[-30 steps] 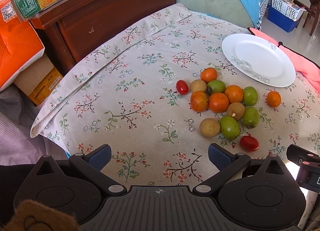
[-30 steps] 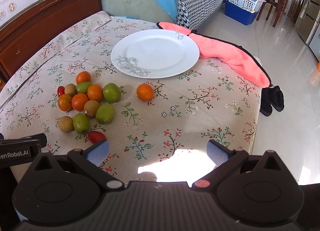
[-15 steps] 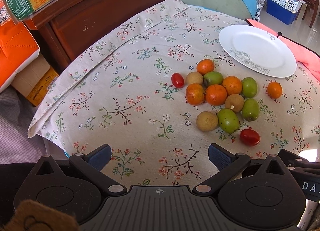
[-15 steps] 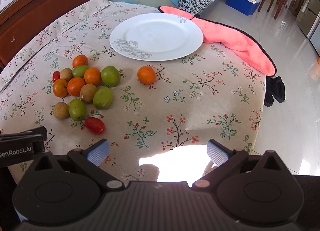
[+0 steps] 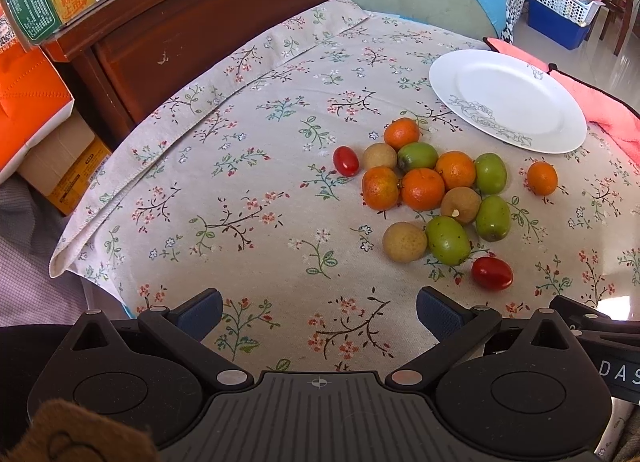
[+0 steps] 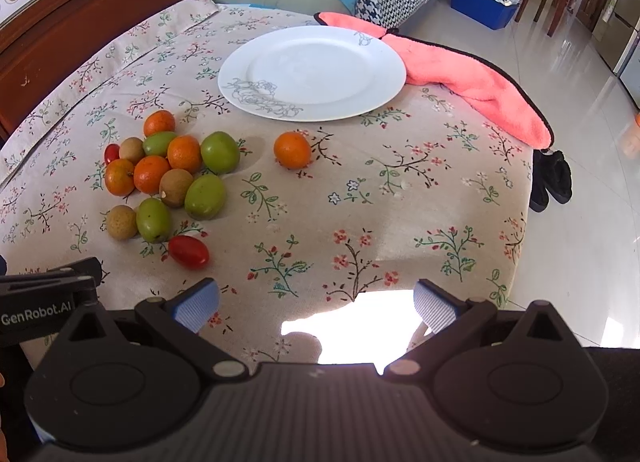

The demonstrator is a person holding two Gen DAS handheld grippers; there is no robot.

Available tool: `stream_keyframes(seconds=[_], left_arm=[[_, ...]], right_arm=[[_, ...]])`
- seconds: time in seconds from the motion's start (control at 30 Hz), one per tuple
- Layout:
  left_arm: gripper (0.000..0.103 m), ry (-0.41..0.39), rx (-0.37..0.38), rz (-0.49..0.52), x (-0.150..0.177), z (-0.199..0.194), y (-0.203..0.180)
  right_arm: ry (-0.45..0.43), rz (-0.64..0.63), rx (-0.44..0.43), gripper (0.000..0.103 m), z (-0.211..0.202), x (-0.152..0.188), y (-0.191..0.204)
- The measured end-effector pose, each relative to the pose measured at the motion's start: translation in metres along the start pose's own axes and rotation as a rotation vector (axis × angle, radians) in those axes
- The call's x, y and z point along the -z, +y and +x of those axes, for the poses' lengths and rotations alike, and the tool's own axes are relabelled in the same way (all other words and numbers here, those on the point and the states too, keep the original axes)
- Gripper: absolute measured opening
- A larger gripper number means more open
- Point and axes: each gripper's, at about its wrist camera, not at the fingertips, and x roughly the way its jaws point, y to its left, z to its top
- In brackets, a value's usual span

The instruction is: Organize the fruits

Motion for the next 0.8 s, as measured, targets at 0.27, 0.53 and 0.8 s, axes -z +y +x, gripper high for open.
stream_keyframes(seconds=[0.27, 0.53, 0.8], left_arm=[[0.103, -0.006, 0.001, 0.002, 0.0002, -0.0009, -0.0017], [0.103, -0.013, -0.006, 0.009, 0.0002, -0.0014, -0.0024], [0.103, -0.026, -0.021, 0.022, 0.0008, -0.0026, -0.0045]], right_arm=[[0.0, -0.012, 0.004, 0.102, 0.0012, 0.0008, 0.0025], [-0.003, -0.019, 0.01, 0.102, 0.0011, 0.001, 0.0027], [-0.009, -0.03, 0.02, 0.102, 0.0005, 0.0012, 0.0042]])
